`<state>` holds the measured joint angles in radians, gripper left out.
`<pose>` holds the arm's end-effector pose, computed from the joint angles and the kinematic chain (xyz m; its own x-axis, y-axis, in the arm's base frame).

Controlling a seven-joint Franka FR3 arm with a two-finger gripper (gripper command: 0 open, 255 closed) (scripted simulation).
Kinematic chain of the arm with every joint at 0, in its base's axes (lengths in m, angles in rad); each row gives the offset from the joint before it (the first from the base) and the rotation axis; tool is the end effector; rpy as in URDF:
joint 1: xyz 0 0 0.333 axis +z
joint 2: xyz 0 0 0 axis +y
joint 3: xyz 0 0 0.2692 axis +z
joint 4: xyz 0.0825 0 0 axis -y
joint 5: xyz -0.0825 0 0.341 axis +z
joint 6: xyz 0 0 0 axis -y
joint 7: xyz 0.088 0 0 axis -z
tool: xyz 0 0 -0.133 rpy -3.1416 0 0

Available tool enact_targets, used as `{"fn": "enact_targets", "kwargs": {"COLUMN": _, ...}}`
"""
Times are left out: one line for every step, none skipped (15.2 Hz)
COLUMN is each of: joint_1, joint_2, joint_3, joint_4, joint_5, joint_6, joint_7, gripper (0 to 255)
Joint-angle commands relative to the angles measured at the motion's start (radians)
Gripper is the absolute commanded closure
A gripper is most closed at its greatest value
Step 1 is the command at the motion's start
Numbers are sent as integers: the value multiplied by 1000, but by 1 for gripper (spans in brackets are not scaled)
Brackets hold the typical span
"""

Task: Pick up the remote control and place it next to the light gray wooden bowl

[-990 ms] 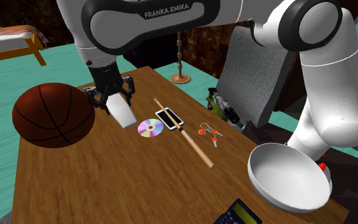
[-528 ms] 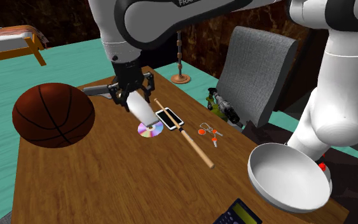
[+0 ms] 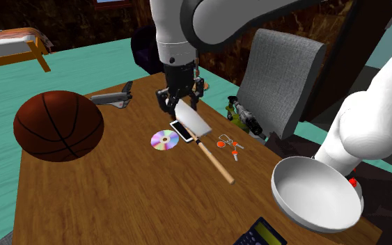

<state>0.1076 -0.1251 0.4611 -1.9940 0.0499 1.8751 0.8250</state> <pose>0.4066 0.2717 0.4500 0.9625 -0.2713 0.0017 -0.2713 -0.9625 0.0101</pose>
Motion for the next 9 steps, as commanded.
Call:
{"fn": "enact_targets", "kwargs": {"joint_1": 1, "joint_2": -88, "joint_3": -13, "joint_4": -94, "joint_5": 39, "joint_6": 13, "joint_7": -30, "gripper": 255}}
{"fn": "enact_targets", "kwargs": {"joint_1": 3, "joint_2": -132, "joint_3": -23, "joint_4": -135, "joint_5": 56, "joint_6": 12, "joint_7": -47, "gripper": 255}}
{"fn": "enact_targets", "kwargs": {"joint_1": 7, "joint_2": -176, "joint_3": -34, "joint_4": -175, "joint_5": 71, "joint_6": 11, "joint_7": -63, "gripper": 255}}
{"fn": "enact_targets", "kwargs": {"joint_1": 11, "joint_2": -219, "joint_3": -45, "joint_4": -214, "joint_5": 86, "joint_6": 7, "joint_7": -79, "gripper": 255}}
{"fn": "enact_targets", "kwargs": {"joint_1": 16, "joint_2": -262, "joint_3": -57, "joint_4": -251, "joint_5": 98, "joint_6": 3, "joint_7": -94, "gripper": 255}}
{"fn": "enact_targets", "kwargs": {"joint_1": 22, "joint_2": -305, "joint_3": -68, "joint_4": -288, "joint_5": 110, "joint_6": -4, "joint_7": -108, "gripper": 255}}
{"fn": "enact_targets", "kwargs": {"joint_1": 28, "joint_2": -348, "joint_3": -80, "joint_4": -323, "joint_5": 120, "joint_6": -11, "joint_7": -122, "gripper": 255}}
{"fn": "enact_targets", "kwargs": {"joint_1": 35, "joint_2": -391, "joint_3": -93, "joint_4": -358, "joint_5": 128, "joint_6": -20, "joint_7": -135, "gripper": 255}}
{"fn": "enact_targets", "kwargs": {"joint_1": 41, "joint_2": -434, "joint_3": -105, "joint_4": -391, "joint_5": 135, "joint_6": -30, "joint_7": -147, "gripper": 255}}
